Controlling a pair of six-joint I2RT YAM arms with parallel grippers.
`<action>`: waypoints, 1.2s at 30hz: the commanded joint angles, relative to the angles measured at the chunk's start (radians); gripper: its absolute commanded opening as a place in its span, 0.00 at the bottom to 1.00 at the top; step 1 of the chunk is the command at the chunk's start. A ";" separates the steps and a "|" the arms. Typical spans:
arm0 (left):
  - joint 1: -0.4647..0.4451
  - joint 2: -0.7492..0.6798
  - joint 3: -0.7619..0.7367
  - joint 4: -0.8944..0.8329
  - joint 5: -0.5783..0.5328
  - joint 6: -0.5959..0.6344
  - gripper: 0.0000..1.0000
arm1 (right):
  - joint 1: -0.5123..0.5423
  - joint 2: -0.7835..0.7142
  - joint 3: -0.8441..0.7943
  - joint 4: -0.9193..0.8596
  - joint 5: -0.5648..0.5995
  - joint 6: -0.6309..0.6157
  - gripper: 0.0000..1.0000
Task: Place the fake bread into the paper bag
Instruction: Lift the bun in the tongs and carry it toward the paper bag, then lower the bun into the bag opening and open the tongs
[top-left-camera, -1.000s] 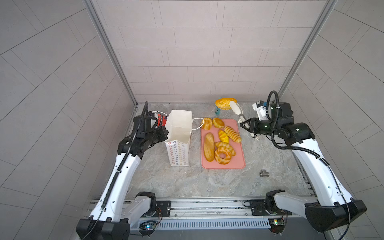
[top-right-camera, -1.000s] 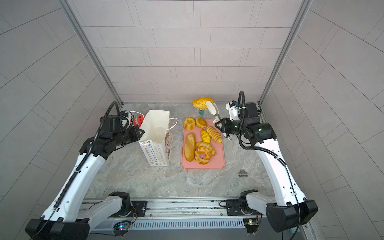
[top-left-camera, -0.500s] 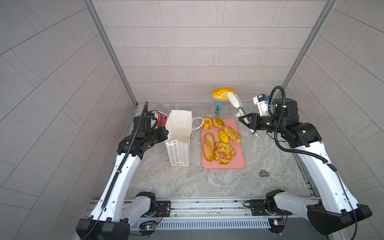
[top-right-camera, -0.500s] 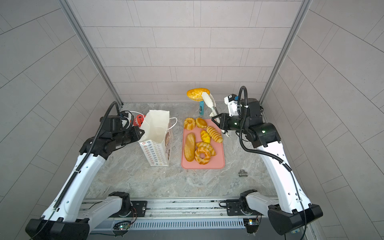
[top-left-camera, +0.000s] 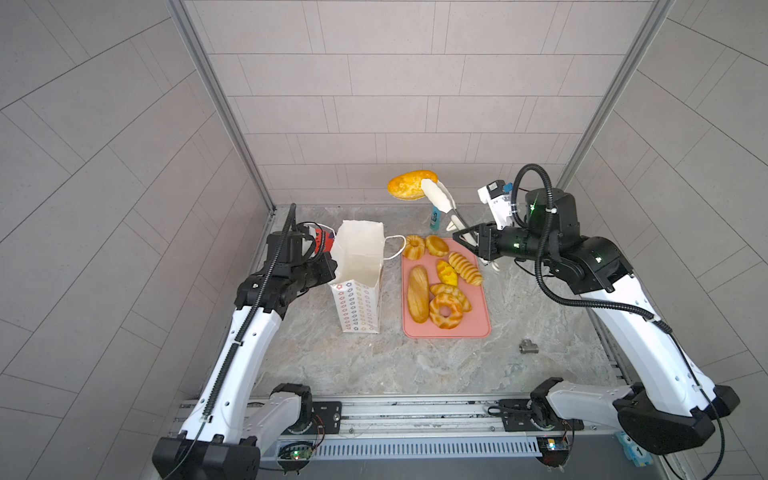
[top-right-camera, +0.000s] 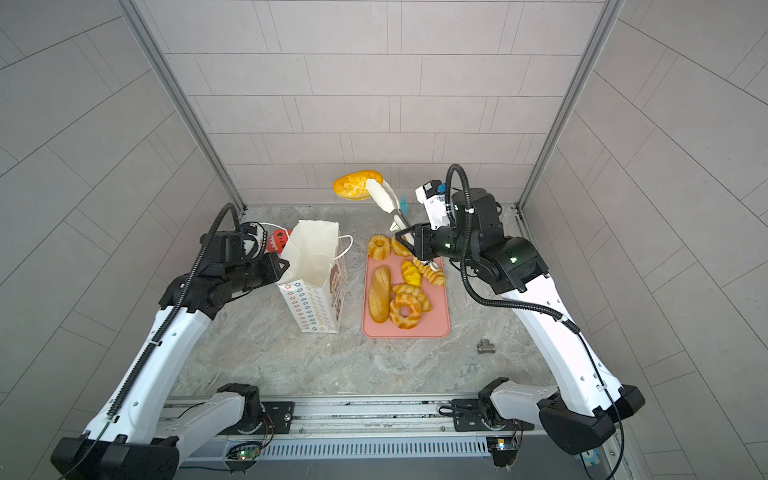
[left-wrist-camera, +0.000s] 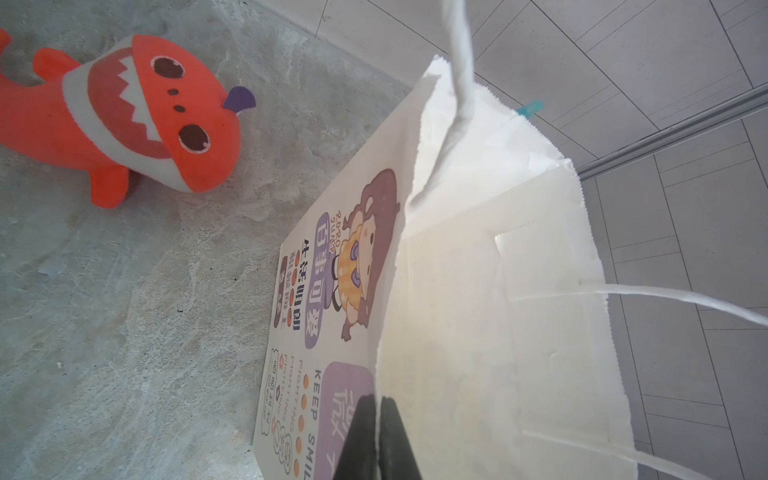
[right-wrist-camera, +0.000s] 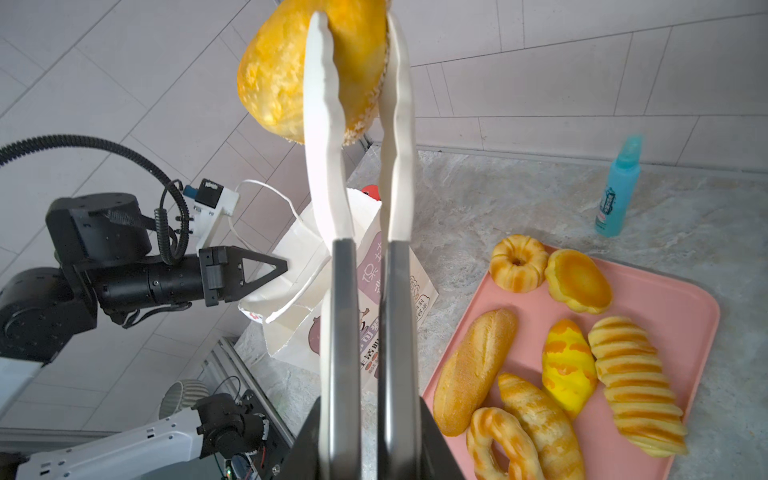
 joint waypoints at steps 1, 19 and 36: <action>0.005 -0.017 -0.008 0.015 0.008 -0.007 0.00 | 0.062 0.021 0.072 -0.044 0.103 -0.080 0.24; 0.004 -0.021 -0.019 0.023 0.013 -0.017 0.00 | 0.360 0.257 0.443 -0.346 0.481 -0.244 0.23; 0.005 -0.021 -0.021 0.028 0.014 -0.017 0.00 | 0.499 0.416 0.584 -0.504 0.720 -0.312 0.21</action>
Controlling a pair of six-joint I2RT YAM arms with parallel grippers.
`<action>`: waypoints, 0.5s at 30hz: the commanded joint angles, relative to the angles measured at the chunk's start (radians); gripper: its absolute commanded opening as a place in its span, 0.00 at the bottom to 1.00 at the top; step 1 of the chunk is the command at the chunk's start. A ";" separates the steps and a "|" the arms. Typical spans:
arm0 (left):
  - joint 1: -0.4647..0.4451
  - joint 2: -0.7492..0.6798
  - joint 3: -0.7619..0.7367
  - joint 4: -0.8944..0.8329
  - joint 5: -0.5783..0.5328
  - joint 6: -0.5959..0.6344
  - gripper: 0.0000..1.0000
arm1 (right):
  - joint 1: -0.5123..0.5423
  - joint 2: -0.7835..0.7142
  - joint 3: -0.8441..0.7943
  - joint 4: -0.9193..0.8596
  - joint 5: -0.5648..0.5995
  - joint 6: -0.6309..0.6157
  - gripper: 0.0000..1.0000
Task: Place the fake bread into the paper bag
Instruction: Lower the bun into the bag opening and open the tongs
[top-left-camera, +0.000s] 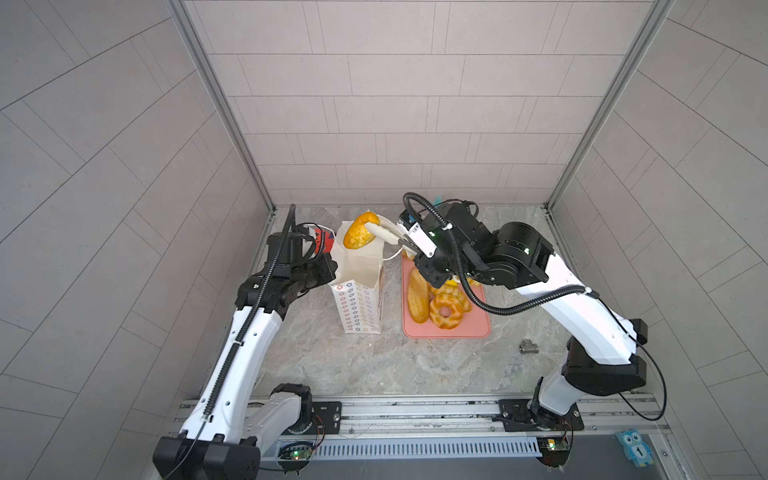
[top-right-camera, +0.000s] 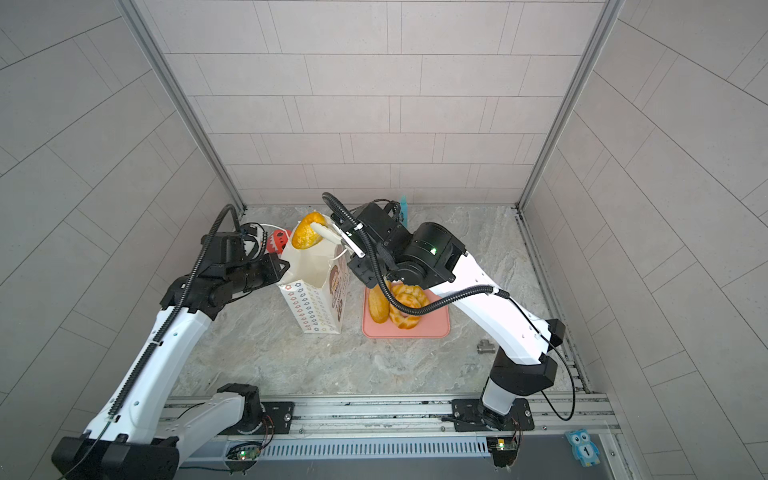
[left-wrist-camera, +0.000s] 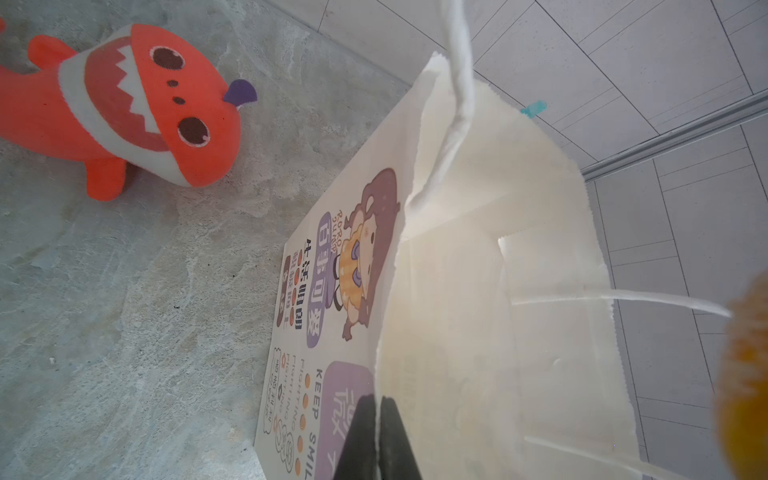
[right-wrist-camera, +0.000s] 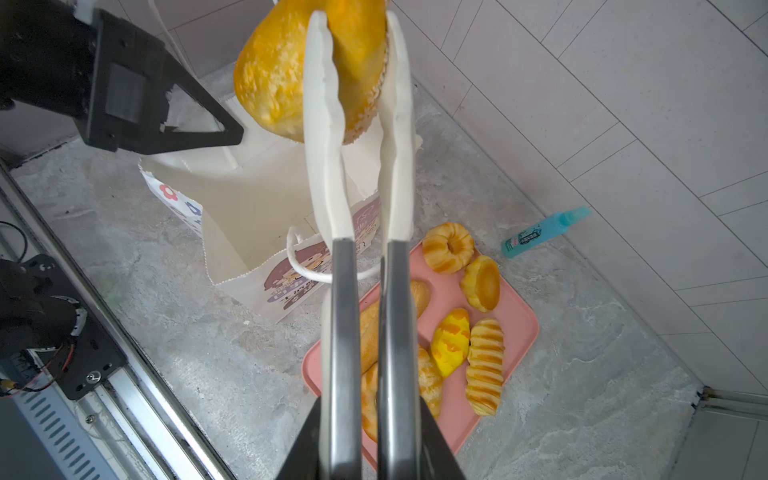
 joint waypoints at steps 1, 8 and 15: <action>0.005 -0.019 -0.009 0.020 0.010 -0.001 0.00 | 0.006 -0.001 0.027 -0.018 0.067 -0.021 0.21; 0.004 -0.016 -0.011 0.023 0.012 -0.002 0.00 | 0.024 0.032 0.024 -0.040 0.095 -0.042 0.21; 0.005 -0.017 -0.012 0.024 0.014 -0.004 0.00 | 0.038 0.054 0.001 -0.028 0.119 -0.053 0.21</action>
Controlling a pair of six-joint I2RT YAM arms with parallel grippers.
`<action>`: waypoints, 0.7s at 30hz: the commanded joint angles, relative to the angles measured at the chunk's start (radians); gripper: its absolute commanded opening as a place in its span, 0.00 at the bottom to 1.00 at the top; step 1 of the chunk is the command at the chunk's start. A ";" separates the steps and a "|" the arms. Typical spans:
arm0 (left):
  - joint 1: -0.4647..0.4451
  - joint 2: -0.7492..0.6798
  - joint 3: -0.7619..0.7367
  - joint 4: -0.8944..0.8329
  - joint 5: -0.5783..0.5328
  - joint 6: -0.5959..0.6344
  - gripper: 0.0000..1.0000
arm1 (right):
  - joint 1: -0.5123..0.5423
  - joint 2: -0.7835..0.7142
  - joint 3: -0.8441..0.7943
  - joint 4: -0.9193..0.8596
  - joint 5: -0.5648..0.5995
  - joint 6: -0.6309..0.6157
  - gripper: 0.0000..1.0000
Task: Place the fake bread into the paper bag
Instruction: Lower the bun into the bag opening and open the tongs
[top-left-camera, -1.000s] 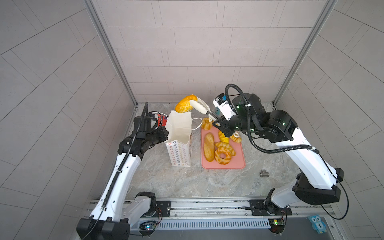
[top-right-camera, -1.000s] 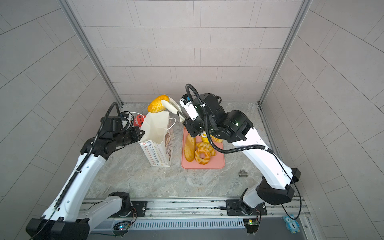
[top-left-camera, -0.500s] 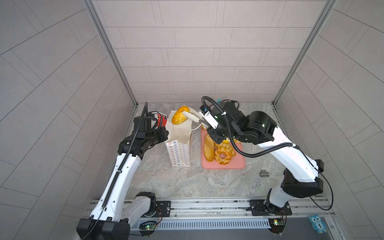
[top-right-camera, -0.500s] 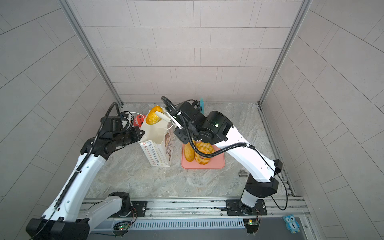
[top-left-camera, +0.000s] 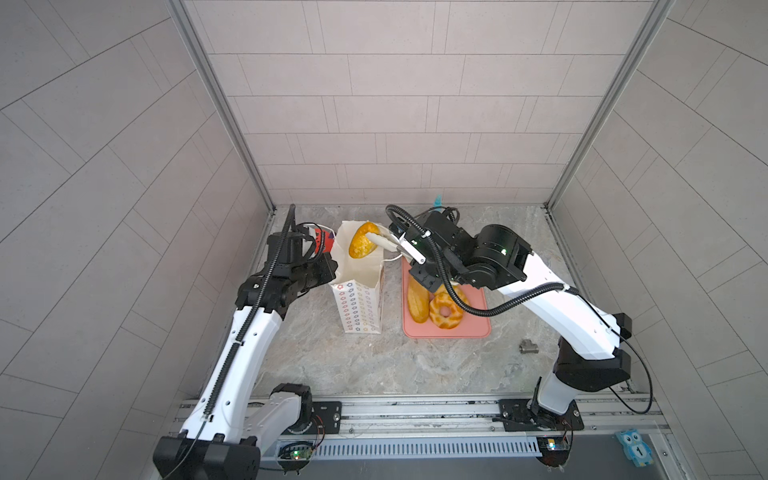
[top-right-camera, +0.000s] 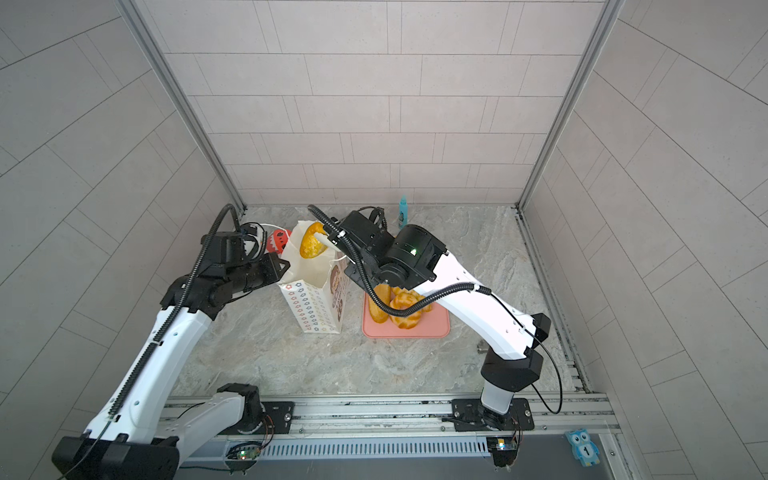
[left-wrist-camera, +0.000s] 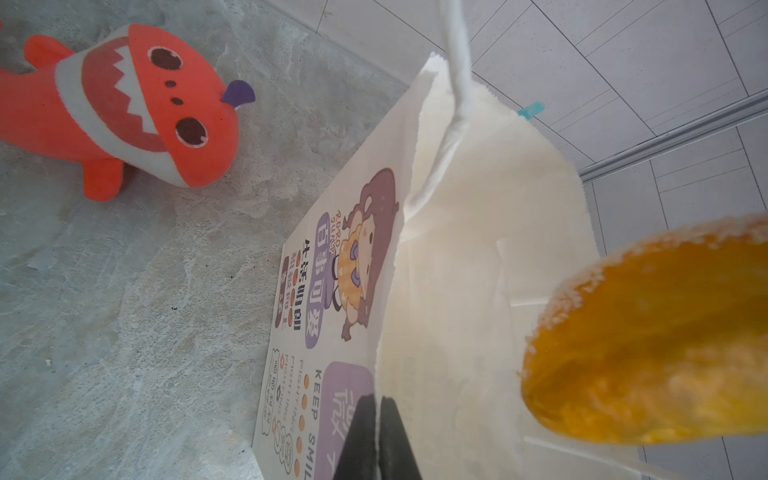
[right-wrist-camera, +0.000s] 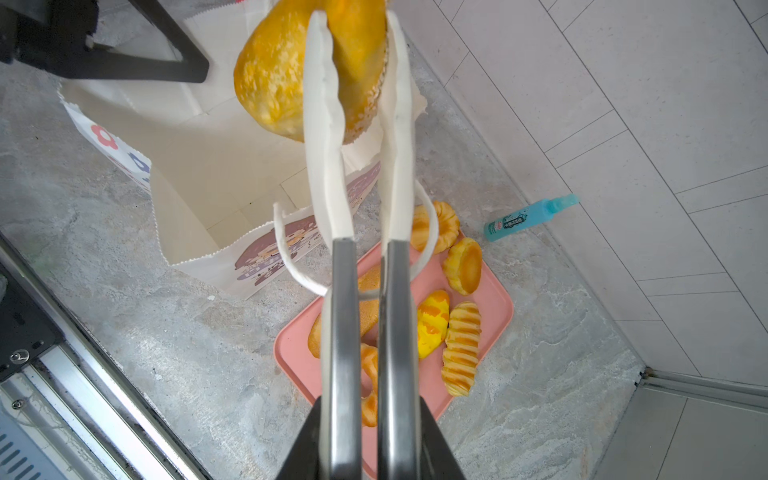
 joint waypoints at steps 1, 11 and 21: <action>0.004 -0.018 -0.011 0.016 0.011 0.000 0.00 | 0.006 0.002 -0.001 0.017 0.046 -0.016 0.21; 0.004 -0.019 -0.011 0.016 0.014 -0.002 0.00 | 0.011 0.023 -0.032 0.023 0.047 -0.021 0.23; 0.004 -0.016 -0.009 0.016 0.018 -0.001 0.00 | 0.013 0.029 -0.048 0.034 0.048 -0.020 0.28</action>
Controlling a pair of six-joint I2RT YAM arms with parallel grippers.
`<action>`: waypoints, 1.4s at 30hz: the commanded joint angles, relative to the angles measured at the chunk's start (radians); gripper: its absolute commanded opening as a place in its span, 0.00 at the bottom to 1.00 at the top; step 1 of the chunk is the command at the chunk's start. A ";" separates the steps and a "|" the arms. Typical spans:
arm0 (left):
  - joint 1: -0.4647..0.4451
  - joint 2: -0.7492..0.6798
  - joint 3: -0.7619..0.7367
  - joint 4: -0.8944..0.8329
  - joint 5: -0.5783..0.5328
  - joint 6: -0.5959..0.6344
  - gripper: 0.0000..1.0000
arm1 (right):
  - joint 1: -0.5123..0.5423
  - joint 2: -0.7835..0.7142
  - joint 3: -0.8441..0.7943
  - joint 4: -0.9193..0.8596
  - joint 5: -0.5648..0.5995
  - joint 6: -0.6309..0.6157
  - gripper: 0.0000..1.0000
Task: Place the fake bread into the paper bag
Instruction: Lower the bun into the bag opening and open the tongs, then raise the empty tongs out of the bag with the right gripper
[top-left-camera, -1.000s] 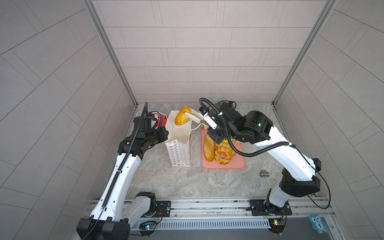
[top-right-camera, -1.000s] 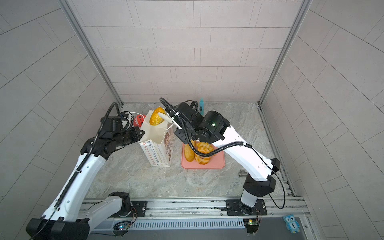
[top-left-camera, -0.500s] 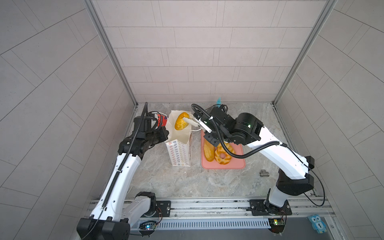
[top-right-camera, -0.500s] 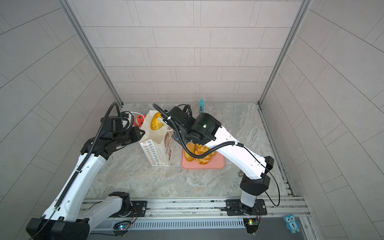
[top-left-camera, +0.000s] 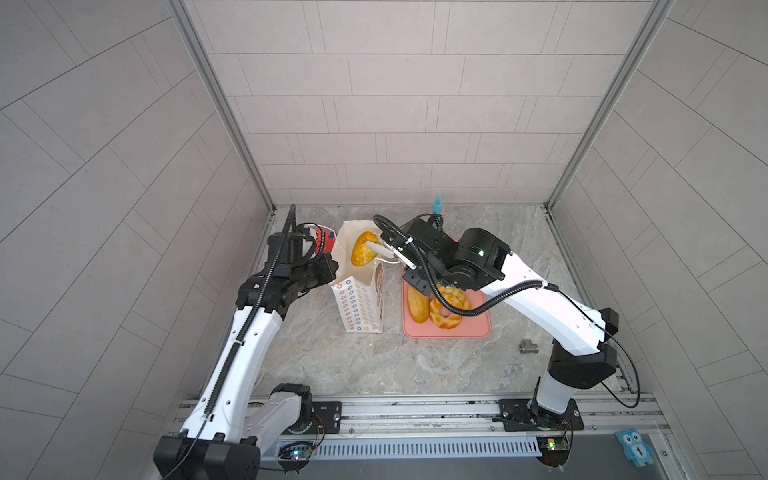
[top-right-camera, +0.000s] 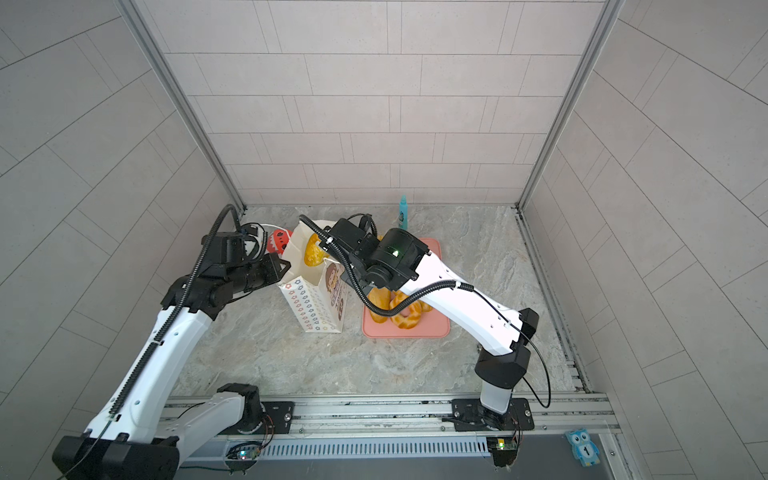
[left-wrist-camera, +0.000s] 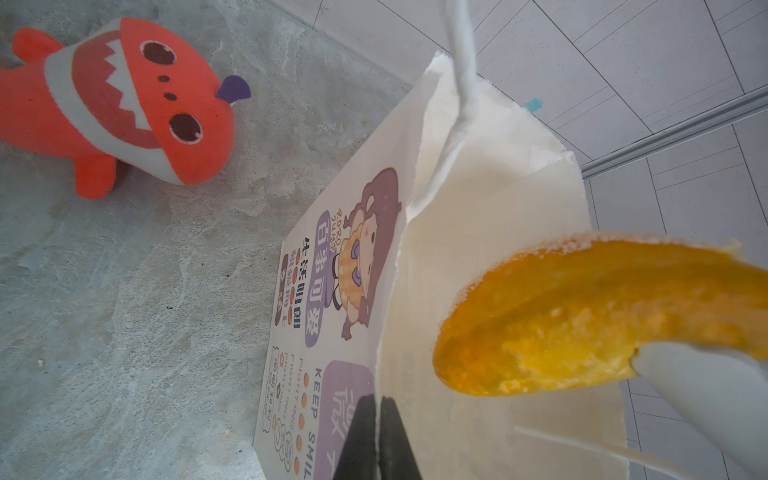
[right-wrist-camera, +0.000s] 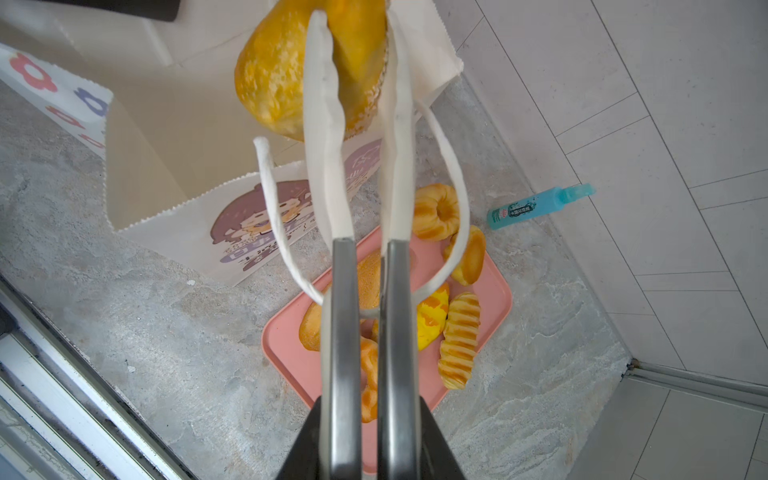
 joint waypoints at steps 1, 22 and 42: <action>0.005 -0.017 -0.002 0.013 0.008 0.000 0.00 | 0.010 -0.007 0.003 0.022 0.024 -0.008 0.29; 0.005 -0.015 -0.005 0.012 0.008 0.001 0.00 | 0.009 -0.028 0.006 0.063 0.000 0.009 0.50; 0.004 -0.017 -0.006 0.010 0.006 -0.001 0.09 | 0.009 -0.088 0.002 0.108 -0.003 0.024 0.50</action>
